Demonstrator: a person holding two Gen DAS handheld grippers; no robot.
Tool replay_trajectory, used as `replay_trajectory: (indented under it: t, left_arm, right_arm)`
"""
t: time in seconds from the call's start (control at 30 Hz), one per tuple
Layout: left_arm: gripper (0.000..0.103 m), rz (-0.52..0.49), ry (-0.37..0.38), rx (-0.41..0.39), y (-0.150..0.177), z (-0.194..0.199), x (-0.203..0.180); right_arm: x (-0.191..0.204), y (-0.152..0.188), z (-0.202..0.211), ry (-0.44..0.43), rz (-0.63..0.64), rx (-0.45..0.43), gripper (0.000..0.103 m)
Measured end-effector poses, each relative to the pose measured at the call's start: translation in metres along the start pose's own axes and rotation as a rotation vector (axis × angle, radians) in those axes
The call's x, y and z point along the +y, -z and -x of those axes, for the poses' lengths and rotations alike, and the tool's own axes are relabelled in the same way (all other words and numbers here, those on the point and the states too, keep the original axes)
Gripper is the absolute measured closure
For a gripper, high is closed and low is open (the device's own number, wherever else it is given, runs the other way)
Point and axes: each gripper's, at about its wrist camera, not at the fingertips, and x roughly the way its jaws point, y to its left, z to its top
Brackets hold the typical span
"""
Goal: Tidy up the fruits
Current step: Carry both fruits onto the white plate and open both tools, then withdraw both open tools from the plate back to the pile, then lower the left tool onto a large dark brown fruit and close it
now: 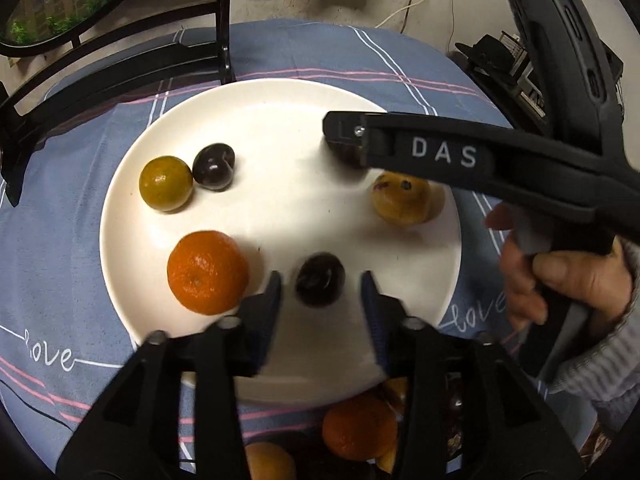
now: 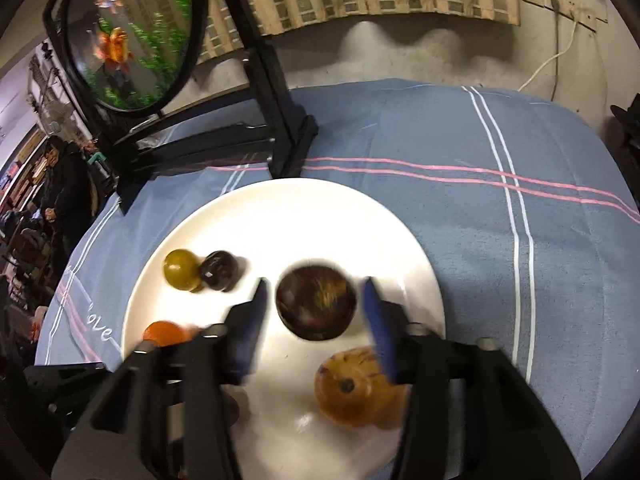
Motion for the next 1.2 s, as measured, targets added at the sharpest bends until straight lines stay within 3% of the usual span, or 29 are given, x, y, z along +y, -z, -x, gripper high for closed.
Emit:
replay_trajectory:
  t: [0.1,0.23,0.4,0.6,0.8,0.93,1.2]
  left_arm:
    - [0.05,-0.005,-0.005,-0.016,-0.002,0.005,-0.001]
    - [0.05,0.015,0.002,-0.059,-0.002,0.034,0.001]
    - [0.047,0.034,-0.062,-0.098,0.024,0.083,0.014]
    - [0.046,0.115,-0.124,-0.042,0.1,0.121,0.033]
    - [0.046,0.168,-0.156,0.042,0.166,0.125,0.045]
    - [0.046,0.174,-0.162,0.059,0.178,0.115,0.044]
    - [0.046,0.135,-0.147,0.042,0.167,0.095,0.039]
  right_arm:
    - [0.0,-0.005,0.014,0.017,0.018,-0.043,0.036]
    - [-0.007,-0.013,0.074,0.016,-0.018,-0.174,0.036]
    - [-0.013,0.025,0.144,0.046,-0.061,-0.233,0.035]
    - [-0.004,0.125,0.177,0.051,-0.111,-0.123,0.035]
    - [0.004,0.211,0.196,0.055,-0.144,-0.017,0.035]
    - [0.007,0.233,0.204,0.046,-0.162,0.033,0.035]
    - [0.022,0.233,0.225,0.089,-0.091,0.012,0.035]
